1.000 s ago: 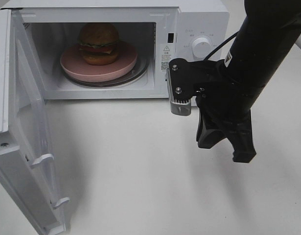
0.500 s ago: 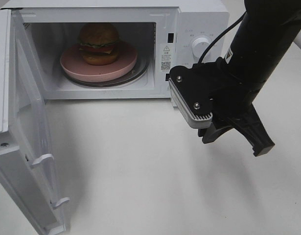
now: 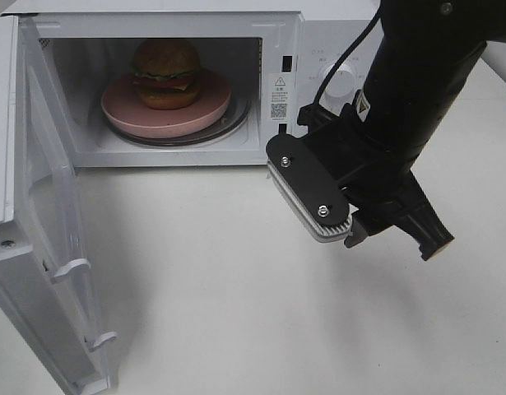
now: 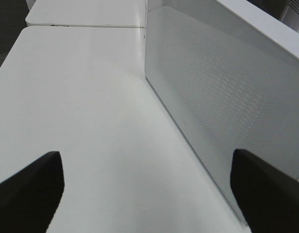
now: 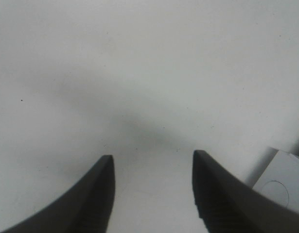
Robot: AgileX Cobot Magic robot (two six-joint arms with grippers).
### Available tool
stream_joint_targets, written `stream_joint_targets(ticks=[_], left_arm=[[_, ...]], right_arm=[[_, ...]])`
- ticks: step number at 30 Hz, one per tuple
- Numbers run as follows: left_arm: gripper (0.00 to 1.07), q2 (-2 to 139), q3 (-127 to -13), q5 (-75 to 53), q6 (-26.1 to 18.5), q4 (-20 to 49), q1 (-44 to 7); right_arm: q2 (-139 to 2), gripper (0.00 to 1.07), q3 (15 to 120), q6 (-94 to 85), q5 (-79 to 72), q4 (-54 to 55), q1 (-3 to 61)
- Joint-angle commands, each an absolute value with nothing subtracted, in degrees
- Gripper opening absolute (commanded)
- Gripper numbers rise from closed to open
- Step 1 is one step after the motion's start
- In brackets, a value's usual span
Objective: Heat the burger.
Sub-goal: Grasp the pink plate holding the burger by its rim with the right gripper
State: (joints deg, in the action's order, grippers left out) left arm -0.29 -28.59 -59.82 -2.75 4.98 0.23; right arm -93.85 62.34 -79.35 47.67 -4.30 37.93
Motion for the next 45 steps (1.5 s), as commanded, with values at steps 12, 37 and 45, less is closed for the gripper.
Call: stream_joint_targets(ticks=[12, 37, 45], left_arm=[[0.87, -1.43, -28.36, -59.13, -2.64, 5.56, 0.17], [0.87, -1.43, -28.36, -59.13, -2.64, 5.56, 0.17], [0.87, -1.43, -28.36, -59.13, -2.64, 5.56, 0.17]], right_arm=[[-93.45, 0.91, 62.45, -70.42, 39.59, -6.25, 39.53], [-107.54, 0.88, 73.8, -62.51, 21.6, -16.9, 42.11], [-117.63, 0.88, 83.71, -59.64, 21.37, -17.88, 40.97]])
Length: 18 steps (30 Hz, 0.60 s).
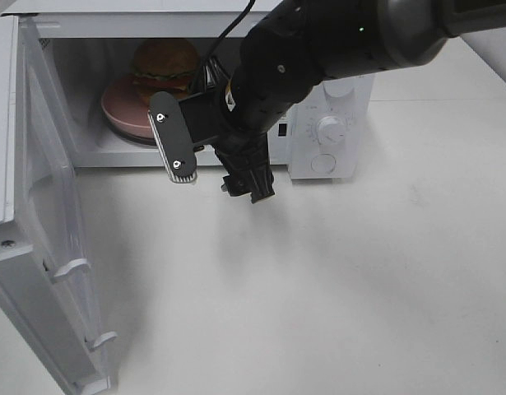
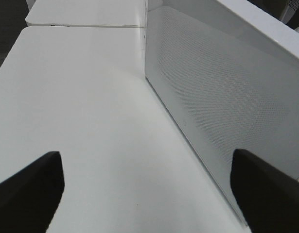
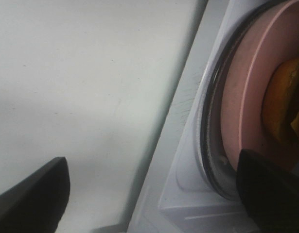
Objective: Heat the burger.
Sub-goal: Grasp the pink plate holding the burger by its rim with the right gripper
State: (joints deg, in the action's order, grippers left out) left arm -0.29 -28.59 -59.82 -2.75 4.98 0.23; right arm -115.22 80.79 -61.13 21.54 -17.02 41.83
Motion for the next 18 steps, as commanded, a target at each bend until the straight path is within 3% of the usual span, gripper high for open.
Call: stream_joint_targets(ticks=[1, 18], left_arm=[[0.87, -1.43, -28.36, -59.13, -2.64, 5.56, 0.17], [0.87, -1.43, -28.36, -59.13, -2.64, 5.56, 0.17]], right_arm=[[-117.63, 0.88, 83.71, -59.64, 21.37, -17.88, 40.97], [-132.75, 0.85, 102.62, -58.21, 23.78, -17.93, 38.67]])
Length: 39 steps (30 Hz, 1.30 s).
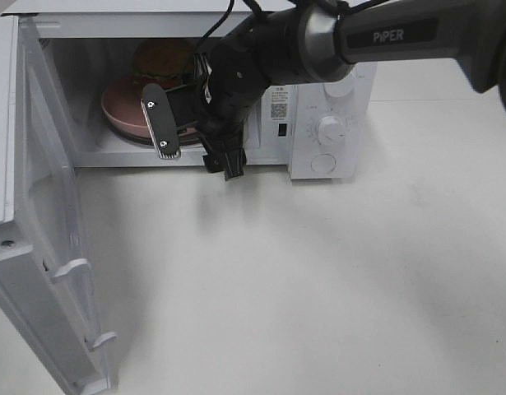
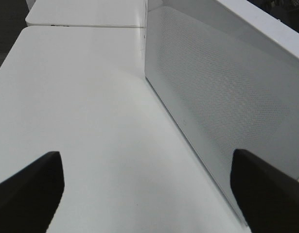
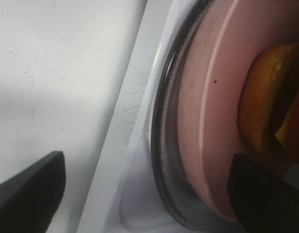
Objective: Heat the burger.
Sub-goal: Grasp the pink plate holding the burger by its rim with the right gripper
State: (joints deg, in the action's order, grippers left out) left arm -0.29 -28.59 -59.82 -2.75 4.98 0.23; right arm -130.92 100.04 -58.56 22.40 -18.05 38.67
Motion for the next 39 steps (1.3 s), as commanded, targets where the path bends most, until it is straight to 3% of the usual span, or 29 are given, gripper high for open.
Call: stream_joint_targets(ticks=[1, 15, 28, 33, 34, 36, 37, 38, 39], left_arm=[[0.87, -1.43, -28.36, -59.13, -2.64, 5.56, 0.17], [0.87, -1.43, -28.36, -59.13, -2.64, 5.56, 0.17], [0.87, -1.43, -28.36, -59.13, -2.64, 5.56, 0.17], [0.87, -1.43, -28.36, -59.13, -2.64, 5.56, 0.17], [0.87, -1.43, -28.36, -59.13, -2.64, 5.56, 0.17], [0.87, -1.43, -28.36, -59.13, -2.64, 5.56, 0.17], [0.87, -1.43, -28.36, -59.13, -2.64, 5.56, 0.17], [0.87, -1.43, -28.36, -59.13, -2.64, 5.56, 0.17], [0.87, -1.43, -28.36, -59.13, -2.64, 5.56, 0.17]], right_arm=[[-133.33, 0.85, 103.65, -58.21, 24.18, -17.93, 38.67], [-141.46, 0.82, 115.91, -58.33, 27.67, -15.07, 38.16], [-143.41, 0.74, 118.72, -58.79, 27.56, -13.24, 37.3], [-143.41, 0.62, 118.83, -58.73, 27.67, -13.46, 37.3], [-143.41, 0.52, 118.83, -58.73, 27.56, -13.46, 37.3], [-143.41, 0.46, 118.83, -58.73, 27.56, -13.46, 37.3], [-143.41, 0.35, 118.83, -58.73, 27.56, -13.46, 37.47], [-143.41, 0.35, 118.83, -58.73, 27.56, -13.46, 37.47], [-143.41, 0.25, 118.83, -58.73, 27.67, -13.46, 37.47]])
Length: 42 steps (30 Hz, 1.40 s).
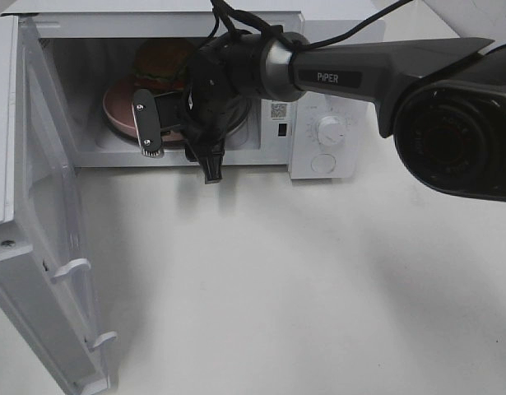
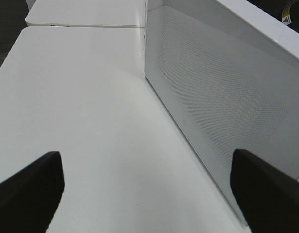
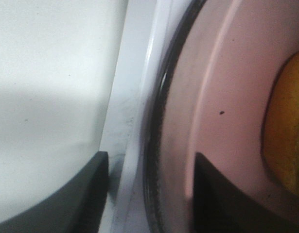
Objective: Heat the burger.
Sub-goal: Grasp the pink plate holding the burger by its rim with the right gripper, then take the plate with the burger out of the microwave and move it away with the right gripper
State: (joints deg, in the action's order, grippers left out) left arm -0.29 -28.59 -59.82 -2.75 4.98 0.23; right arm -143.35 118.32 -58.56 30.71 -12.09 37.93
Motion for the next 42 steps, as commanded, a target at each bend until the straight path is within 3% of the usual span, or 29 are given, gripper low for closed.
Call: stream_joint_targets(ticks=[1, 6, 14, 23, 33, 42], left_arm=[[0.87, -1.43, -28.36, -59.13, -2.64, 5.56, 0.17], [0.87, -1.43, -28.36, -59.13, -2.64, 5.56, 0.17], [0.87, -1.43, -28.36, -59.13, -2.64, 5.56, 0.17], [0.87, -1.43, -28.36, -59.13, -2.64, 5.56, 0.17], [0.87, -1.43, -28.36, -59.13, -2.64, 5.56, 0.17], [0.87, -1.43, -28.36, -59.13, -2.64, 5.56, 0.17]], right_arm=[[-143.41, 0.2, 118.83, -58.73, 27.79, -13.46, 37.47], [-142.38, 0.06, 118.83, -60.1, 29.11, -11.8, 37.47], [-140.78, 0.0, 118.6, -74.77, 35.12, -4.53, 37.87], [-140.32, 0.0, 118.6, -75.92, 36.21, -4.7, 38.79], [-131.84, 0.0, 103.02, -79.64, 20.57, -6.19, 39.02], [-128.86, 0.0, 97.35, -79.81, 15.81, -6.25, 39.02]])
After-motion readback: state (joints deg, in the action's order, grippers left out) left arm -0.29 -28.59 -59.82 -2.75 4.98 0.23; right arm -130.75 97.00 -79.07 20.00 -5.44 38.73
